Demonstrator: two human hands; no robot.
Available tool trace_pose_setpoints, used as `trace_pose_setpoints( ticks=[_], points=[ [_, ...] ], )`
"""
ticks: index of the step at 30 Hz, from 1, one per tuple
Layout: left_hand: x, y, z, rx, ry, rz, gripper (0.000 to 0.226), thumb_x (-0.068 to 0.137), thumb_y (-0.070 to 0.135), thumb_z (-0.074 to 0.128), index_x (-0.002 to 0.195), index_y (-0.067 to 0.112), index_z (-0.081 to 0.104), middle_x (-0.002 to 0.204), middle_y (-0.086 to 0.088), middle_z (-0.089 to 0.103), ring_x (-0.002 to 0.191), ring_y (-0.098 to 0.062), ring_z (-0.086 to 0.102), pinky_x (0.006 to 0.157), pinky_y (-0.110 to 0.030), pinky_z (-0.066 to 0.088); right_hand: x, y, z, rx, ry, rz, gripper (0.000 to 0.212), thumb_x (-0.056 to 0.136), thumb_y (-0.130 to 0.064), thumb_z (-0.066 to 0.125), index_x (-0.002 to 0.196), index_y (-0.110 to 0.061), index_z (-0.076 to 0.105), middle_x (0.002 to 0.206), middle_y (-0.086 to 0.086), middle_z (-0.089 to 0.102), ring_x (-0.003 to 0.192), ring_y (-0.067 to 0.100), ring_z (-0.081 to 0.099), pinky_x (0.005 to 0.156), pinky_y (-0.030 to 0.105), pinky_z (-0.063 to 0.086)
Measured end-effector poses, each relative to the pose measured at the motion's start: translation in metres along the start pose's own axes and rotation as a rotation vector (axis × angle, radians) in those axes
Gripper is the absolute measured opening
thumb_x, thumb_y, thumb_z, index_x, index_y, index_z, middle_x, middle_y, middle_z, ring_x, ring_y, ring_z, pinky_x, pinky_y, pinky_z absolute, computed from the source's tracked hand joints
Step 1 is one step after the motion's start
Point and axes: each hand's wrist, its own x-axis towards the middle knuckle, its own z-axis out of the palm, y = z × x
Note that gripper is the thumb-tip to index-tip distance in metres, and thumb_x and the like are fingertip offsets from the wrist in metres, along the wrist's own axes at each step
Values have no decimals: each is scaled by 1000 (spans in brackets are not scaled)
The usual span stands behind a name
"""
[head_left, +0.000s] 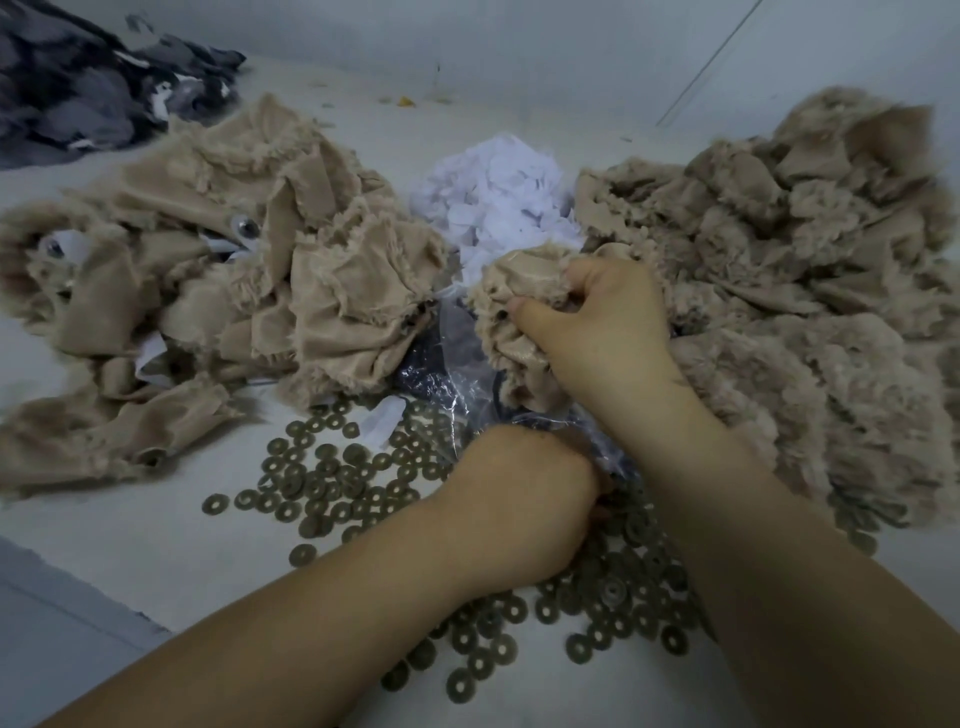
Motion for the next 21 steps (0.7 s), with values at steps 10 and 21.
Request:
trace_pose_setpoints(
  ticks=[10,21],
  points=[
    [-9,-28,-10,-681,283,-119,6,83,23,73,82,18,77,90,7,67,84,-4,62,79,-27,53,3,7,4,-58,20,4,45,78,-17,79,53,-2,44,48,0,36,48,10,31,47,28,21],
    [-2,-48,-21,-1092,825,-397,12,90,9,68,79,14,71,55,3,64,42,-10,56,42,-22,45,-3,0,8,116,-32,187,30,81,-18,77,65,-1,59,48,13,53,46,19,52,49,32,44]
  ],
)
